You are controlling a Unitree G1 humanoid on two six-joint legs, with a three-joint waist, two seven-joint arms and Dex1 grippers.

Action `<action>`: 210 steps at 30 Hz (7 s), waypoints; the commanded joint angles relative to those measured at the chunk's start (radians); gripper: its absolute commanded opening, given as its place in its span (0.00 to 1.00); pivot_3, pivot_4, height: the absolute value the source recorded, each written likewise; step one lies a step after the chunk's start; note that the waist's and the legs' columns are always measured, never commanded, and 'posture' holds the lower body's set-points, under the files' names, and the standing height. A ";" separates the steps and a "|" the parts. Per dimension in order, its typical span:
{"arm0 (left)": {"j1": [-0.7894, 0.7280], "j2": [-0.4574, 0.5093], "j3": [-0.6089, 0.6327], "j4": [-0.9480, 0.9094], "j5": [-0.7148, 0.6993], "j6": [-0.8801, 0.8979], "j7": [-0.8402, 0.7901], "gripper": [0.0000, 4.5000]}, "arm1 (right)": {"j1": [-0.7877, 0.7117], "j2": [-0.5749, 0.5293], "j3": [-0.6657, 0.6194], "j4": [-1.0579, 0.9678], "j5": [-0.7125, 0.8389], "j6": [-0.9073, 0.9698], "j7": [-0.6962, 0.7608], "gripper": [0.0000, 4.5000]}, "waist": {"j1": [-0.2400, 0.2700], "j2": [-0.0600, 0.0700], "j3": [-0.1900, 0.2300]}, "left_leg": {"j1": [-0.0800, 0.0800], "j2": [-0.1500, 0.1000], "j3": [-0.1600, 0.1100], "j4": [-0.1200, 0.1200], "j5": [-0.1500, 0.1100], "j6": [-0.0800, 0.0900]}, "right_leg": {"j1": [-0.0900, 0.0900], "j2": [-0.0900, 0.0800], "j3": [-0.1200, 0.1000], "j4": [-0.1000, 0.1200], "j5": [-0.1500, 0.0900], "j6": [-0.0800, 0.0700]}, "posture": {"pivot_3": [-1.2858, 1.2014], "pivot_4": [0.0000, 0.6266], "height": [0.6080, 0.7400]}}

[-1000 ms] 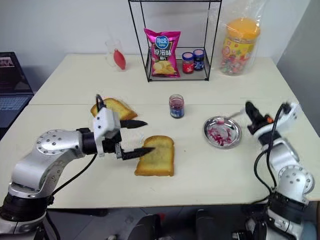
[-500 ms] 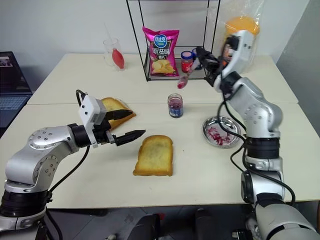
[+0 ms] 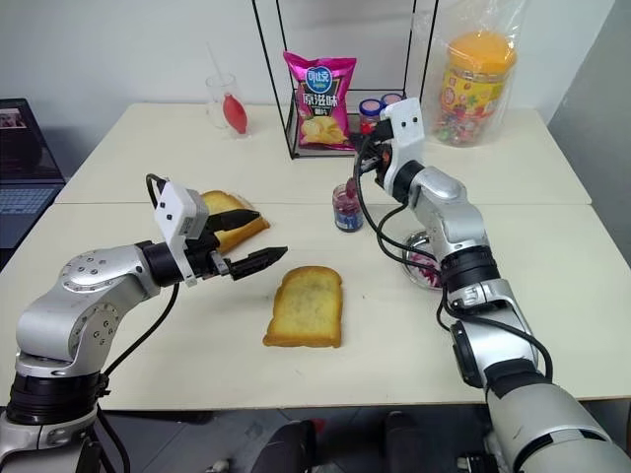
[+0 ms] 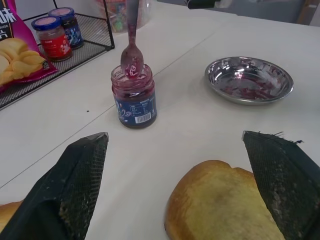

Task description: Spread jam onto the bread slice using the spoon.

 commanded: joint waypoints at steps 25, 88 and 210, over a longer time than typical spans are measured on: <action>-0.006 -0.013 -0.011 0.021 0.038 -0.056 0.001 1.00 | -0.146 0.119 -0.250 0.250 0.043 0.196 -0.025 0.00 | -0.003 0.000 0.000 | 0.000 0.000 -0.001 0.000 0.000 0.000 | 0.000 0.000 0.000 0.001 0.000 -0.001 | 0.52 0.24 1.00; -0.075 -0.037 -0.034 0.087 0.090 -0.099 0.024 1.00 | -0.171 0.083 -0.448 0.185 0.197 0.383 -0.147 0.00 | -0.002 0.000 0.000 | 0.000 0.000 0.000 0.000 0.000 0.000 | 0.000 0.000 0.000 0.001 0.000 -0.001 | 0.52 0.24 1.00; 0.590 0.064 0.120 -0.248 0.051 -0.278 -0.108 1.00 | 0.470 0.010 0.262 -1.025 0.086 0.494 0.007 0.00 | 0.000 -0.001 -0.001 | 0.001 0.003 -0.001 0.000 0.000 0.000 | 0.000 0.002 0.000 0.000 -0.003 0.001 | 0.52 0.24 1.00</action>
